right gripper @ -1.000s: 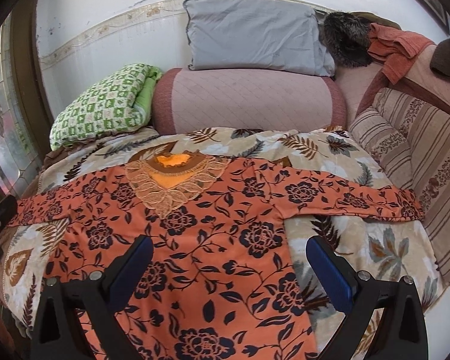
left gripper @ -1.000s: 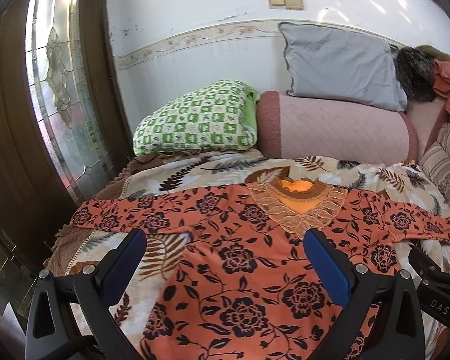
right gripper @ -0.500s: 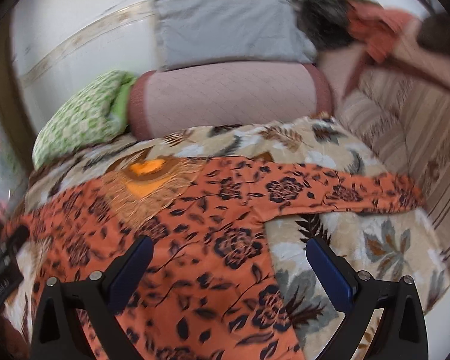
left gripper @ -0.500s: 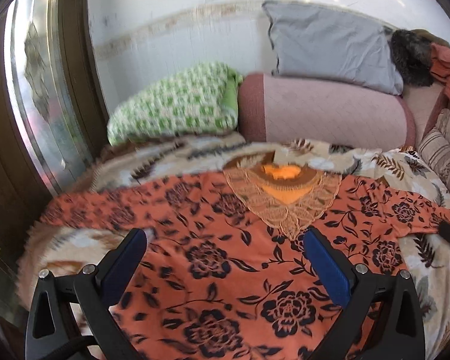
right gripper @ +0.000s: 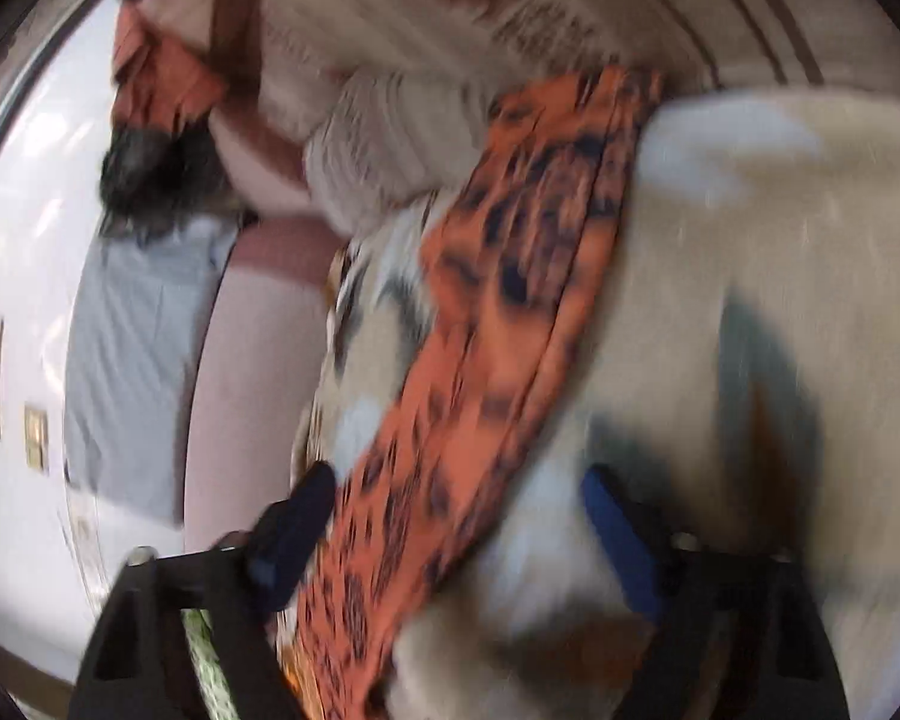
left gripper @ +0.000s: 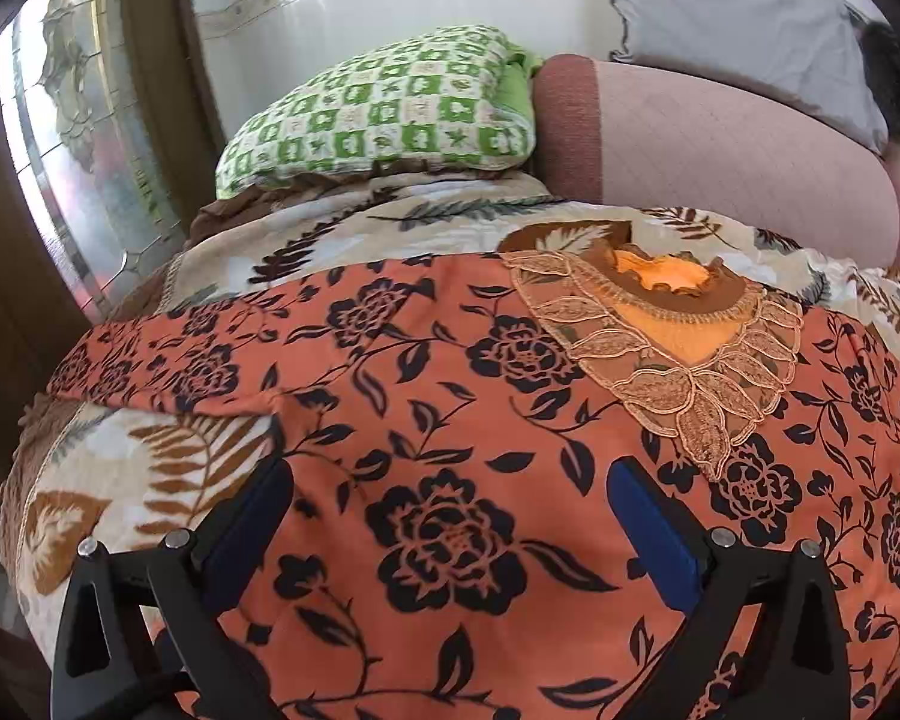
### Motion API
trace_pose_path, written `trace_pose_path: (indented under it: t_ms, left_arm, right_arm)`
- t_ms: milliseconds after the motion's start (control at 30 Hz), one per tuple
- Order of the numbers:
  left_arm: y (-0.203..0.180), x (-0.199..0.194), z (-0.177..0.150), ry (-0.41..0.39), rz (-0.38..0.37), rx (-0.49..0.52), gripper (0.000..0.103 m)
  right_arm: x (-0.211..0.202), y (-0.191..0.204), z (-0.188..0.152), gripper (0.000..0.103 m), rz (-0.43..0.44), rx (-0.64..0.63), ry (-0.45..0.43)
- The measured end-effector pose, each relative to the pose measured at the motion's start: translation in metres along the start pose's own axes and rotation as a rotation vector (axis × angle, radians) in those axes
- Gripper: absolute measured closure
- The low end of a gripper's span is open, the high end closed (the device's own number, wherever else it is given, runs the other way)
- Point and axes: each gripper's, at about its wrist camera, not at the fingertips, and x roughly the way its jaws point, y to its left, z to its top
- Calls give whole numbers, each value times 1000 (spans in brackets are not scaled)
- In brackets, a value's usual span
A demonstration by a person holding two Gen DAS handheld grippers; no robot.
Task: Fold small clothes
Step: 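Grasp the sleeve cuff with the right gripper and lift it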
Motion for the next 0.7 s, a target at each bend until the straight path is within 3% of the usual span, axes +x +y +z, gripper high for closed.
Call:
trace_pose_path:
  t_ms: [100, 167, 200, 233, 367, 500, 567, 700]
  left_arm:
    - [-9, 5, 0, -8, -1, 39, 0]
    - [-10, 8, 0, -7, 8, 48, 0]
    - [-9, 10, 0, -4, 11, 47, 0]
    - [-8, 12, 1, -1, 11, 41, 0]
    - [-4, 12, 4, -2, 15, 14, 0]
    - [4, 3, 5, -22, 40, -13, 0]
    - [11, -1, 6, -32, 56, -35, 0]
    - [30, -7, 7, -50, 88, -78, 0]
  right_arm:
    - [10, 3, 22, 40, 14, -8, -31]
    - [18, 0, 30, 63, 11, 0, -44]
    - [23, -2, 35, 81, 16, 5, -46]
    - [26, -7, 40, 89, 18, 17, -51]
    - [23, 3, 38, 96, 34, 15, -91]
    - [5, 72, 18, 97, 138, -152, -118]
    - [2, 109, -6, 97, 223, -217, -74]
    - [12, 190, -88, 97, 346, -385, 89]
